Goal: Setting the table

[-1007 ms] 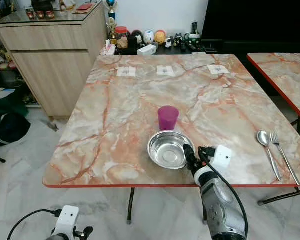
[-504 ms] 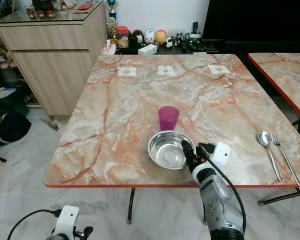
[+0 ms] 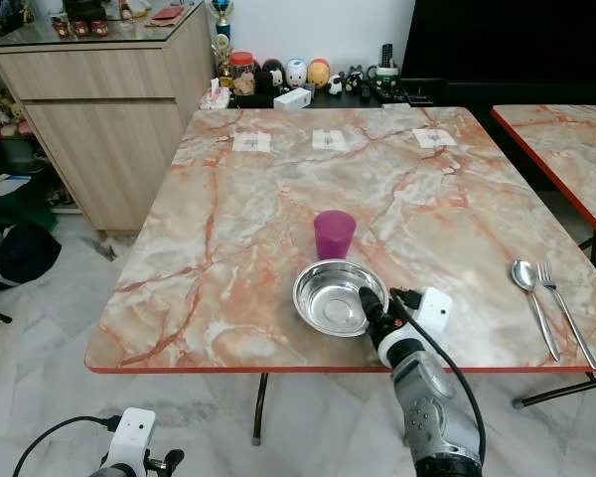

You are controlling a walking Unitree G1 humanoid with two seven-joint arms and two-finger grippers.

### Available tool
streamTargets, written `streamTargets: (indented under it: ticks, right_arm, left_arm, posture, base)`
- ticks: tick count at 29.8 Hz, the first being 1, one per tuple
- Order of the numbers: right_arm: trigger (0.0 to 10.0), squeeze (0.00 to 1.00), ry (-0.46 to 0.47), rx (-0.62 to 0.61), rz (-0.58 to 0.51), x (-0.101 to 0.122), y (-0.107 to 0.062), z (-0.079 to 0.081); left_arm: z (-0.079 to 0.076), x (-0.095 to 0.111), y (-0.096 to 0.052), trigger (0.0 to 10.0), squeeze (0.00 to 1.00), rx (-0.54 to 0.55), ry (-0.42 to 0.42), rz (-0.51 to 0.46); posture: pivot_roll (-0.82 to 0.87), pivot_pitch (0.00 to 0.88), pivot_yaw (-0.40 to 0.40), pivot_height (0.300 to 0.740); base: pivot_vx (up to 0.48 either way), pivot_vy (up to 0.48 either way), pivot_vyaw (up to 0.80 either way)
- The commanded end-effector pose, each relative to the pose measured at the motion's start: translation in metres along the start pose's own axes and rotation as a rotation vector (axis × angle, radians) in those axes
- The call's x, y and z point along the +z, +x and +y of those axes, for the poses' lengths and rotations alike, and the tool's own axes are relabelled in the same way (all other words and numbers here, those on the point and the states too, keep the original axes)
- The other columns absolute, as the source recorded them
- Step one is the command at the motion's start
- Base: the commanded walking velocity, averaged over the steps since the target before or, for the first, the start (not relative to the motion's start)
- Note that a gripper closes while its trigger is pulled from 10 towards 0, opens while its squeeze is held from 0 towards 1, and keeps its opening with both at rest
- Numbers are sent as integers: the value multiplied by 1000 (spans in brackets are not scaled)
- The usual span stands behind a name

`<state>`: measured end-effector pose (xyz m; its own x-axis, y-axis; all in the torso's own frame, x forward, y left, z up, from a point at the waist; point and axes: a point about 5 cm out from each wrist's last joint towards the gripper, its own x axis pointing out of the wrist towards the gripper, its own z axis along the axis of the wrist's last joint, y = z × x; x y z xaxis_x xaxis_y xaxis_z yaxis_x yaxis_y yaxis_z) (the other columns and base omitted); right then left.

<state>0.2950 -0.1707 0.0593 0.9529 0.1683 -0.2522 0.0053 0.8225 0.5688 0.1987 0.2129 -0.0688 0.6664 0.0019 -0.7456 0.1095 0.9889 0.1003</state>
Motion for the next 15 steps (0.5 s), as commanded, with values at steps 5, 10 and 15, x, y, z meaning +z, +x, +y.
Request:
streamTargets:
  ticks: [5,10,15]
  right_arm:
    - [0,0,2,27,4,1,2,6]
    - [0,0,3,29,3,0,3,7]
    - [0,0,3,28,3,-1,3,6]
  left_arm:
    - [3,0,-1,10000,0,3,21,-3]
    - [3,0,-1,10000,0,3,20,-4]
    - [1,0,0,10000,0,-9,54,-3]
  posture:
    - [72,0,-9,740]
    - [71,0,-9,740]
    - [74,0,-9,740]
  base:
    - [0,0,0]
    - [0,0,0]
    - [0,0,0]
